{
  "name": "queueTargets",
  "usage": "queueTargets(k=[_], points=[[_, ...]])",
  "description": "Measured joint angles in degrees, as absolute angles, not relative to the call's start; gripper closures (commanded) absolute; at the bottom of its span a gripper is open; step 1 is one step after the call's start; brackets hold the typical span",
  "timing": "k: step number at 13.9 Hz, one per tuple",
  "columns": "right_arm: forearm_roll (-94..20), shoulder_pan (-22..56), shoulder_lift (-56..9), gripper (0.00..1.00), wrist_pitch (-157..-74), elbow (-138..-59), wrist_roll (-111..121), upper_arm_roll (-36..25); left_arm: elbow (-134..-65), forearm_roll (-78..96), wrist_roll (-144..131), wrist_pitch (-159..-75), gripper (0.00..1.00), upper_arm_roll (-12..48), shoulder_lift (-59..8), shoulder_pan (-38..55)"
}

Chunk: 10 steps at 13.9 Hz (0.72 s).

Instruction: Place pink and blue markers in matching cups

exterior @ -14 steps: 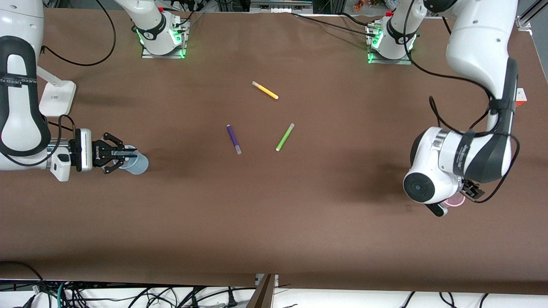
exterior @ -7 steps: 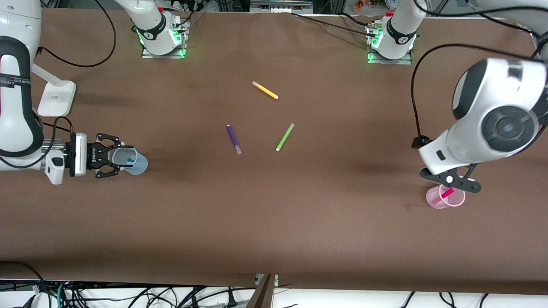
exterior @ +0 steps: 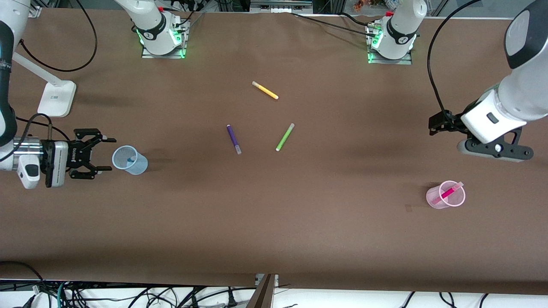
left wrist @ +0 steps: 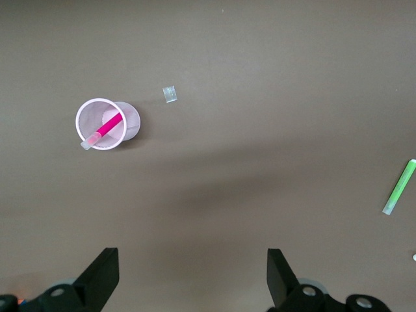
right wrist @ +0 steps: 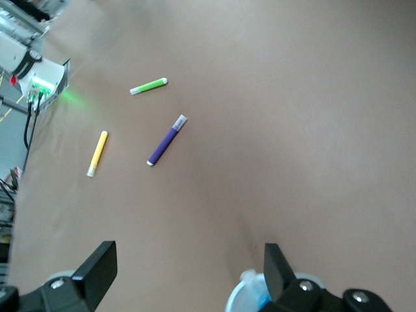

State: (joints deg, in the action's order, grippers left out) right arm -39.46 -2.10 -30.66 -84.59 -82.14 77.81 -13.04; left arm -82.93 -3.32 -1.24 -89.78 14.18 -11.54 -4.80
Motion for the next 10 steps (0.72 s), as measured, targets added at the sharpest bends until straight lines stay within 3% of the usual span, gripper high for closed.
queueTargets(k=[2, 4, 10], points=[[-35.92, -2.09, -30.28, 0.0, -80.8, -78.21, 67.82, -13.02, -92.1, -2.42, -3.24, -95.9, 0.0, 14.33, -6.04, -4.8], [-32.5, -1.98, -30.12, 0.0, -76.5, -73.93, 58.93, -12.97, -97.12, -1.76, -4.24, -98.23, 0.0, 14.28, -2.73, -4.81], [-18.57, 1.15, -23.61, 0.0, -73.51, -70.54, 32.38, -11.27, -98.37, 0.03, -4.1, -98.75, 0.0, 13.74, -0.97, -7.62]])
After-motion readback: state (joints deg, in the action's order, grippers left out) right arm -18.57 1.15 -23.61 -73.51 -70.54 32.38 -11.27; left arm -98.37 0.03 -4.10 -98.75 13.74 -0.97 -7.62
